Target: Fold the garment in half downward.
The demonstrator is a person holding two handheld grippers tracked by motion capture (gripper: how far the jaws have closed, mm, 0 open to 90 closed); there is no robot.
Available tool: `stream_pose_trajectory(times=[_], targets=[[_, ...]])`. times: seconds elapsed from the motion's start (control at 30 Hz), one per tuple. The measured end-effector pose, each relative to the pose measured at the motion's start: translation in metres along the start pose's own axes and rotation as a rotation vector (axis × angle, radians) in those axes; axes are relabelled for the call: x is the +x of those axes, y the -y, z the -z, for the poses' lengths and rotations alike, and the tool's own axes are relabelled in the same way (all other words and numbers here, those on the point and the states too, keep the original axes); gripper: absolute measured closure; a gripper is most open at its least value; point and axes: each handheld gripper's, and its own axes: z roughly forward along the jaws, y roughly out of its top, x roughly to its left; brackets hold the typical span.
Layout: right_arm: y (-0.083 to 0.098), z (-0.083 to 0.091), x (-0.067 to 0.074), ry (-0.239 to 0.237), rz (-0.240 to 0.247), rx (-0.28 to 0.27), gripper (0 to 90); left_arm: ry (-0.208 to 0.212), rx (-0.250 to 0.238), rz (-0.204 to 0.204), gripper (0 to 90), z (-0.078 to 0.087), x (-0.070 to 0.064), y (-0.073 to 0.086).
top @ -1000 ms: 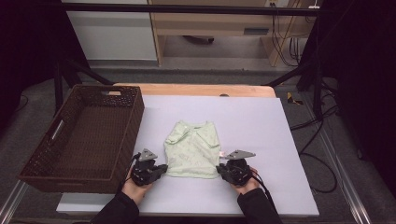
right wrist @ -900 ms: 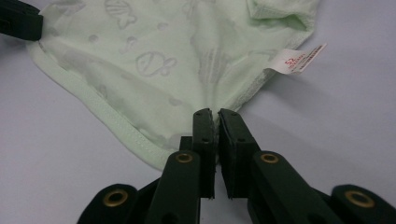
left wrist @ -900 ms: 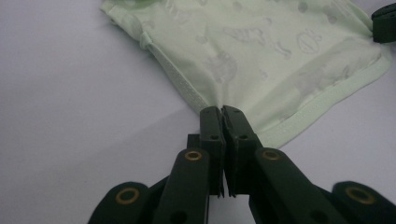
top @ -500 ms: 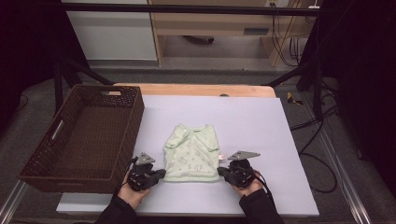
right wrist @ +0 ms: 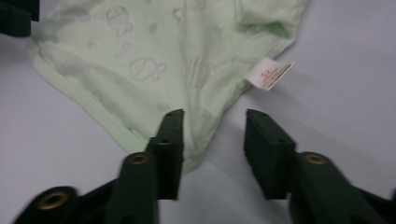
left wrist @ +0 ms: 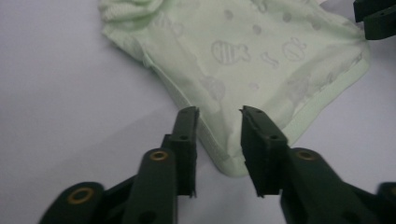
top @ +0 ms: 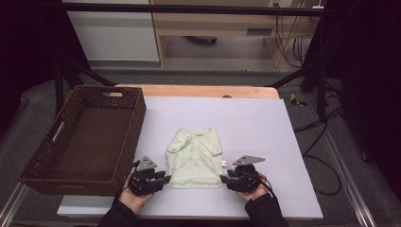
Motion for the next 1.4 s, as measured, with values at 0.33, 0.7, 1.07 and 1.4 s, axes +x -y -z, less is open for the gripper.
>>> stream_pose_trajectory(times=[0.33, 0.7, 1.07, 1.4], targets=[[-0.004, 0.006, -0.015, -0.013, -0.012, -0.142, 17.7, 0.042, -0.092, -0.005, 2.3, -0.002, 0.010, -0.006], [-0.011, 0.008, -0.024, 0.010, -0.006, -0.188, 13.0, 0.018, -0.068, 0.017, 1.8, -0.006, 0.017, -0.019], [-0.023, 0.009, -0.030, 0.023, -0.020, -0.231, 11.9, 0.038, -0.103, 0.003, 1.4, -0.003, 0.017, -0.033], [-0.033, 0.007, -0.031, 0.035, -0.017, -0.242, 11.7, 0.038, -0.122, -0.007, 1.7, -0.009, 0.019, -0.048]])
